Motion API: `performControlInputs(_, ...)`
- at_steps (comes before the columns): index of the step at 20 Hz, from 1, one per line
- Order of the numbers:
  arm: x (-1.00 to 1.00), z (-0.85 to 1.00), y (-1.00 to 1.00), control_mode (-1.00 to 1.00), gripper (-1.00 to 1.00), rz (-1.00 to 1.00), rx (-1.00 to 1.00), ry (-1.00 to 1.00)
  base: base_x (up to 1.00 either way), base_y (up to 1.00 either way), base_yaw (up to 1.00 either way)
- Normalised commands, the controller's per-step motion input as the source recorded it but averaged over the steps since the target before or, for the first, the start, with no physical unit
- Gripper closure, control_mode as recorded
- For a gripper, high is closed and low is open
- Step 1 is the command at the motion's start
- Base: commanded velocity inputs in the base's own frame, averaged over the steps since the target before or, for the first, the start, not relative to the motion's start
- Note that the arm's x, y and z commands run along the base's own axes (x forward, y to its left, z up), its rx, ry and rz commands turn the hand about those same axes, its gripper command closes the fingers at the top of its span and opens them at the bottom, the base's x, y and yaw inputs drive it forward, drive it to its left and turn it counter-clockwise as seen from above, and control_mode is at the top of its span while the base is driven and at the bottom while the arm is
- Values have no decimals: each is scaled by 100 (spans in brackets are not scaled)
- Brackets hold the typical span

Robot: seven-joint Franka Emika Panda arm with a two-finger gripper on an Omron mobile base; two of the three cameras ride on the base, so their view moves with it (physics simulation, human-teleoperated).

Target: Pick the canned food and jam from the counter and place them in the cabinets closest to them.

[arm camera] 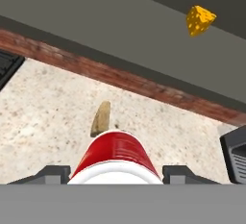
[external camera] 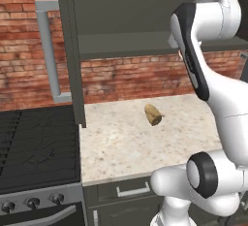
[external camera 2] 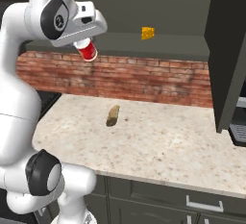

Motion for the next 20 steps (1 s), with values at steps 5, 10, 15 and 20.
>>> performControlInputs(5,43,11,5,-100,100,-8,1,-2,0,0,0)
performControlInputs(10,41,27,6,-100,100,-7,5,0,0,0,0)
performControlInputs(15,34,21,1,-100,100,-3,8,4,0,0,0)
performControlInputs(20,18,3,0,-100,100,0,2,3,0,0,0)
